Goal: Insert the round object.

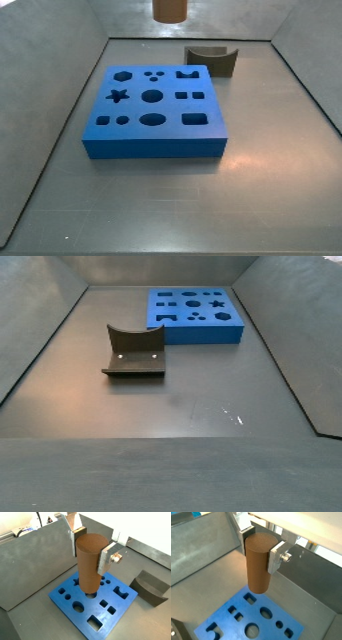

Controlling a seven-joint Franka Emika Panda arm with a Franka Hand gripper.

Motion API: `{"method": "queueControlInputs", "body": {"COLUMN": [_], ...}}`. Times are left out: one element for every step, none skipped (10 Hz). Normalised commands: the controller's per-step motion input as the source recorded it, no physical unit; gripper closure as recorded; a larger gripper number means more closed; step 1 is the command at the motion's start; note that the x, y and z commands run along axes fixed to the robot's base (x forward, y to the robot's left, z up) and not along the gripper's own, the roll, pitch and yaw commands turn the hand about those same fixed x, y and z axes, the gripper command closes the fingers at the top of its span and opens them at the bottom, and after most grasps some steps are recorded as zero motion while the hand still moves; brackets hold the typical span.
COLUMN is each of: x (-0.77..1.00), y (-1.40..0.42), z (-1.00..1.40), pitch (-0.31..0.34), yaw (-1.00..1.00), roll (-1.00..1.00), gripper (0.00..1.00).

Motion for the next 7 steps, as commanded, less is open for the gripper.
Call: {"method": "queueControlInputs", "body": {"x": [0.01,0.15,0.14,0.05,0.00,-0.06,-0.22], "y": [0.01,0.13,0.20,0.32,0.43,0.46,0.38], "z": [-0.85,-0.99,-1.00,-0.94,-0.93,-0.93,-0.76], "pitch": [-0.084,-0.036,-0.049,-0.087,-0.093,-0.104,-0.123], "yaw": [-0.01,-0.10,-0.13,-0.15,-0.16,-0.14,-0.24], "roll": [0.21,0.12,0.07,0.00,0.00,0.00,-0.15], "gripper": [1.00,1.00,1.00,1.00,1.00,1.00,1.00]}}
